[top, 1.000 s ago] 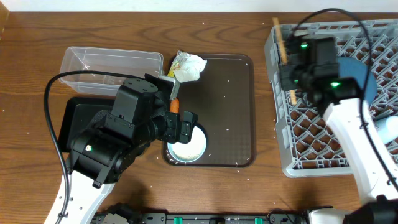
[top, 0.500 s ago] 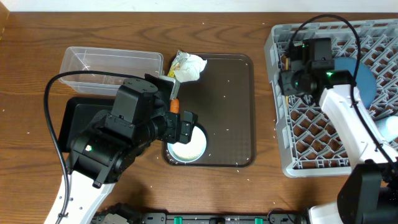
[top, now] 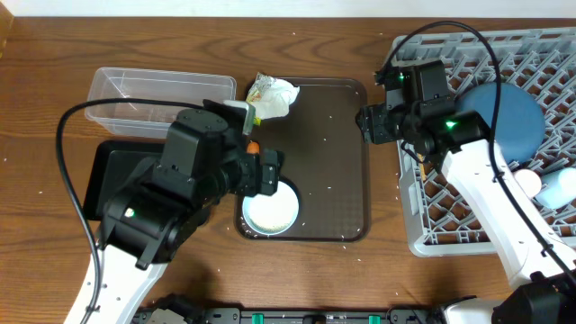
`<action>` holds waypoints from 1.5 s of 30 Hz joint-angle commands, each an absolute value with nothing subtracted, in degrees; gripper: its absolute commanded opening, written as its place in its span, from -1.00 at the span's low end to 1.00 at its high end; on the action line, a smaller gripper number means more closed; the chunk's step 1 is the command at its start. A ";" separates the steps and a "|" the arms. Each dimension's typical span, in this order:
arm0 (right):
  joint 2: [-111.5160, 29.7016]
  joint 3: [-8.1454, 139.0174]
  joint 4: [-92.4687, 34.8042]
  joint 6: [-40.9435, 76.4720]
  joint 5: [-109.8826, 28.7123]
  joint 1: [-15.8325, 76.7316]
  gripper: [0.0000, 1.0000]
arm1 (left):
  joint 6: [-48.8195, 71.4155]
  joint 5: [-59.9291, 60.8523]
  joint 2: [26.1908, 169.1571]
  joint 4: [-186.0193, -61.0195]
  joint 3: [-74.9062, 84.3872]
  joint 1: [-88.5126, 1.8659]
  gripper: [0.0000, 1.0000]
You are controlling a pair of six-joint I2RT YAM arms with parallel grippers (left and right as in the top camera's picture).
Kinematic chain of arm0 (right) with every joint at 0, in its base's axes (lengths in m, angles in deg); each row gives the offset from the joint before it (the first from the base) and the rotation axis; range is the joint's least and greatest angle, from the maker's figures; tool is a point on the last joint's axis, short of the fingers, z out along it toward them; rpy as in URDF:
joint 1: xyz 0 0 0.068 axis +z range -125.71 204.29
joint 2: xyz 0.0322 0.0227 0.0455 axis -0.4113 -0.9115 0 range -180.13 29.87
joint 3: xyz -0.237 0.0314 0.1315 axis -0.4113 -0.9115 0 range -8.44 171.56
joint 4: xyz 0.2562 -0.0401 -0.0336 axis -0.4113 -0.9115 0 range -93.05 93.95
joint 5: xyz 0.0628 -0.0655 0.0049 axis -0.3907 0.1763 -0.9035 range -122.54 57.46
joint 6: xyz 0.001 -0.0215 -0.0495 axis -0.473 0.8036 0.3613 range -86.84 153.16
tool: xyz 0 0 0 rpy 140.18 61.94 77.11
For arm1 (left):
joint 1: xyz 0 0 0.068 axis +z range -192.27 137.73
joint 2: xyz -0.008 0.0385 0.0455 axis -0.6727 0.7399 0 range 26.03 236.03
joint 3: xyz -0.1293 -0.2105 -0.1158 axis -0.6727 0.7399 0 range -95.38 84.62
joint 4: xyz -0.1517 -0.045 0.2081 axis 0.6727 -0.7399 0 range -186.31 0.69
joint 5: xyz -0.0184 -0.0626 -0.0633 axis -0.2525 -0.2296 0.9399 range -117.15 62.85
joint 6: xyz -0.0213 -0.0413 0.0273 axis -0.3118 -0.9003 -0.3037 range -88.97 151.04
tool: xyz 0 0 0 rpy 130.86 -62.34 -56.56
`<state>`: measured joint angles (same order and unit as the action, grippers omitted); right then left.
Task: Sort waste into correct bins and load items into the dishwasher rack
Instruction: 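Place the chopsticks upright in the rack's side slot with the right gripper, then grasp the snack wrapper and tissue on the tray with the left gripper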
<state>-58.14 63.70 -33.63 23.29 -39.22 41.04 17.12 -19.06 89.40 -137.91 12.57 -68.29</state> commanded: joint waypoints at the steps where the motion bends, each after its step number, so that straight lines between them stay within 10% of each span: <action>1: -57.05 63.68 -34.31 14.55 -39.46 39.66 0.38 | 19.11 -25.53 93.86 -135.40 11.76 -68.08 0.95; 22: -52.81 63.65 -51.01 13.48 -36.62 31.77 0.73 | 34.67 -31.08 138.27 -100.93 11.76 -68.08 0.83; 41: -52.87 63.65 -50.02 13.48 -35.37 31.77 0.75 | 34.74 -36.67 141.01 -89.83 11.60 -67.57 0.77; 45: -52.96 63.65 -49.76 13.48 -35.35 31.79 0.76 | 34.63 -36.65 143.67 -87.62 11.63 -67.31 0.50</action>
<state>-53.22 63.70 -50.04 14.07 -36.12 32.34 34.15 -35.34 141.90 -88.10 12.48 -67.79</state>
